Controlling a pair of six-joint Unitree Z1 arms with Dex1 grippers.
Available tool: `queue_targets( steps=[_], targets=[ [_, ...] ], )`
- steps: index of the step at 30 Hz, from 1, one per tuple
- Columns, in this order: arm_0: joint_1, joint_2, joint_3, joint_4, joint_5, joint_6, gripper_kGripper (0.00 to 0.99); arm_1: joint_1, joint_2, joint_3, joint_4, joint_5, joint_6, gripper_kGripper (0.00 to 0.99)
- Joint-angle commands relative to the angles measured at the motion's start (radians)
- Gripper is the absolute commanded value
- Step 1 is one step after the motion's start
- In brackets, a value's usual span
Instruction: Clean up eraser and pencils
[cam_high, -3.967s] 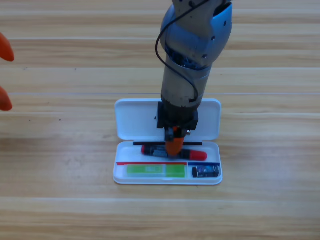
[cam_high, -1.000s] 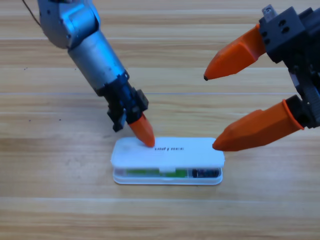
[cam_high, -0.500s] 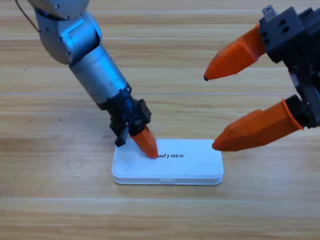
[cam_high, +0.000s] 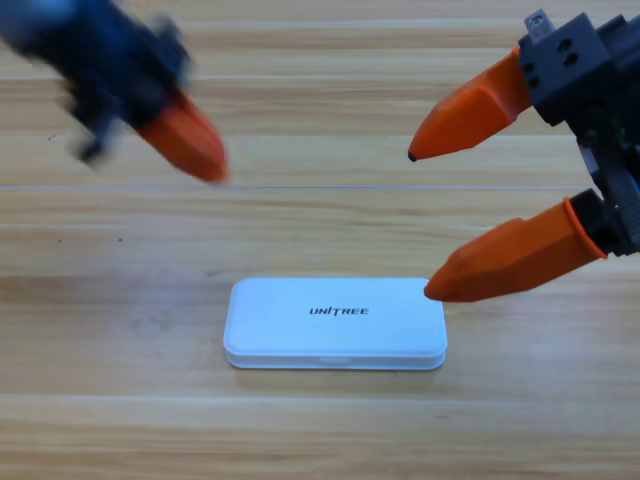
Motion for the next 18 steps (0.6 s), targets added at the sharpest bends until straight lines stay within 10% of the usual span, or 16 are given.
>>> queue_targets(
  steps=[1, 10, 18],
  targets=[
    [-0.093, -0.308, 0.162, 0.017, 0.000, -0.071, 0.990, -0.024, 0.031, 0.017, -0.012, 0.016, 0.016, 0.989],
    [-0.104, -0.578, 0.567, -0.384, -0.010, -0.227, 0.990, -0.024, 0.031, 0.017, -0.012, 0.018, 0.017, 0.989],
    [-0.104, -0.527, 0.595, -0.444, 0.013, -0.247, 0.990, -0.024, 0.029, 0.017, -0.012, 0.018, 0.019, 0.989]
  ],
)
